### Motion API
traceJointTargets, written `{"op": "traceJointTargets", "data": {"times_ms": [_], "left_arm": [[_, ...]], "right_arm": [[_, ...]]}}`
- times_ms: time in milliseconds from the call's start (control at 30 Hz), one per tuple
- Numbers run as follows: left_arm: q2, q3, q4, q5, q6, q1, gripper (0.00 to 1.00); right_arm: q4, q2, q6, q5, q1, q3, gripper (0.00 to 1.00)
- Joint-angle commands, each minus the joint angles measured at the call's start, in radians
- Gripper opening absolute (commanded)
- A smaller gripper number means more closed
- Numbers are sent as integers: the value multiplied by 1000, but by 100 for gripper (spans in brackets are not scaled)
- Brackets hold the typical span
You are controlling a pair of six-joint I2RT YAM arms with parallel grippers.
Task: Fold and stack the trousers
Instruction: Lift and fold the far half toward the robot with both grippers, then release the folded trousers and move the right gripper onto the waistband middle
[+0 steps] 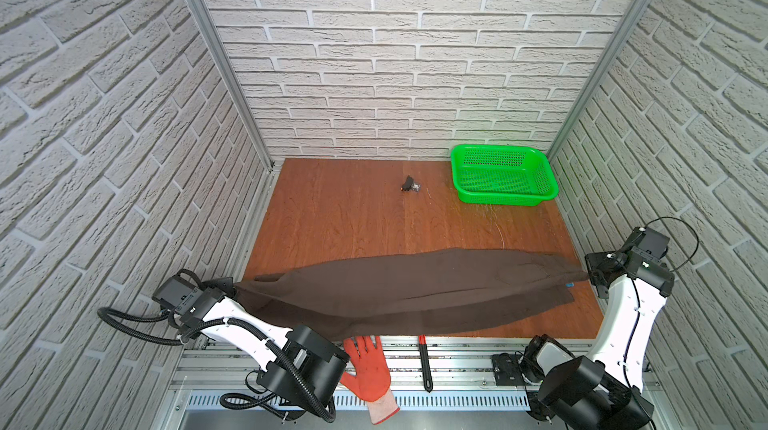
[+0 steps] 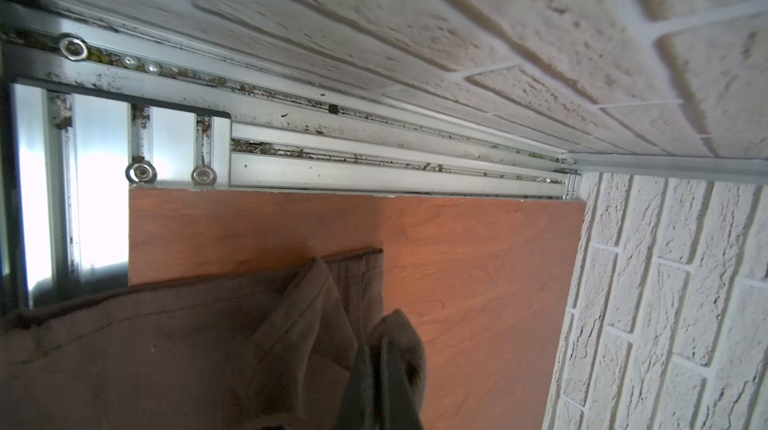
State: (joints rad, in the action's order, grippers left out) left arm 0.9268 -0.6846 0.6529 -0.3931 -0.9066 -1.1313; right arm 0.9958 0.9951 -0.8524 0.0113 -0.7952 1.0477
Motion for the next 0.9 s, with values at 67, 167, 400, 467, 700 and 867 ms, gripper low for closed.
{"op": "traceJointTargets", "data": {"times_ms": [67,167,400,467,700,867], "left_arm": [[27,-47,39,65,19,-40,0],[22,-37,67,165,61,-54,0],[18,38,9,284,102,-63,0],[25,55,-6,294,108,-66,0],[66,85,-40,310,134,-98,0],[83,94,-50,300,135,-114,0]], "right_arm": [[8,27,43,105,-22,58,5],[-15,21,57,132,-22,-1,5],[-91,14,75,216,-22,-134,5],[-108,11,72,243,-22,-161,5],[-139,66,99,303,-34,-211,5],[-153,86,99,296,-36,-223,5]]}}
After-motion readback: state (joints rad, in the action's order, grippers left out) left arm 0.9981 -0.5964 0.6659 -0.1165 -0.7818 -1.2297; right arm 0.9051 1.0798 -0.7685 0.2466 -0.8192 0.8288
